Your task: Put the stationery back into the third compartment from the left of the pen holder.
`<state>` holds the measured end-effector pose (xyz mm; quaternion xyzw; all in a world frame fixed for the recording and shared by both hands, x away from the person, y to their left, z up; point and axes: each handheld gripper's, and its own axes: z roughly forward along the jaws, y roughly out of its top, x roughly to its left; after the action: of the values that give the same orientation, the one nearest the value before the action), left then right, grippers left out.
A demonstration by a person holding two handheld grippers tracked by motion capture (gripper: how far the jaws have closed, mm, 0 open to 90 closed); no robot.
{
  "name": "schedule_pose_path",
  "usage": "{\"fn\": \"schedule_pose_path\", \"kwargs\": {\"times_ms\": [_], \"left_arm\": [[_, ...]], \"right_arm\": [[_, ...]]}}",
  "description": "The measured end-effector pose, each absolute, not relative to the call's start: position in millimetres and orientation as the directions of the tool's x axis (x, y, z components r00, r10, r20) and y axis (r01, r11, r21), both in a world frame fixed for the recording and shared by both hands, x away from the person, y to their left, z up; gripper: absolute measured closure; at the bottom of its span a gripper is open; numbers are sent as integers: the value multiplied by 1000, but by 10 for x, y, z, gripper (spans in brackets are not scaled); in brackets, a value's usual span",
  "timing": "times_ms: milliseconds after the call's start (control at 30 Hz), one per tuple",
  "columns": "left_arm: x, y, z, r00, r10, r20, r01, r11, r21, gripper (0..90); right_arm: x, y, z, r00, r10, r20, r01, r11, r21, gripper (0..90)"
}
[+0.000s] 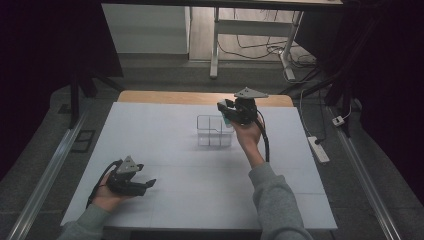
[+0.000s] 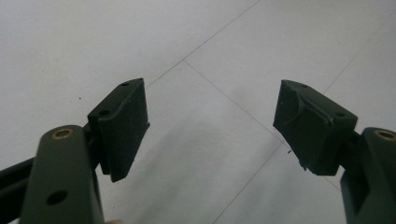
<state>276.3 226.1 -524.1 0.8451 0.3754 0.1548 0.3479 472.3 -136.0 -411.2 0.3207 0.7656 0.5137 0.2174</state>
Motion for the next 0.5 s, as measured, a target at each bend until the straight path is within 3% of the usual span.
{"fn": "schedule_pose_path", "kwargs": {"times_ms": [200, 300, 500], "left_arm": [[2764, 2262, -5243, 670, 742, 0, 528, -477, 703, 257], [2768, 2262, -5247, 670, 743, 0, 530, -478, 701, 256], [2767, 2256, -5250, 671, 741, 3, 529, -482, 699, 255]], "right_arm": [[4801, -1359, -4172, -686, 728, 6, 283, 260, 923, 625], [4824, -1354, -4216, -685, 728, 2, 301, 281, 911, 495], [4771, -1370, -4260, -698, 716, 3, 330, 318, 889, 433]]}}
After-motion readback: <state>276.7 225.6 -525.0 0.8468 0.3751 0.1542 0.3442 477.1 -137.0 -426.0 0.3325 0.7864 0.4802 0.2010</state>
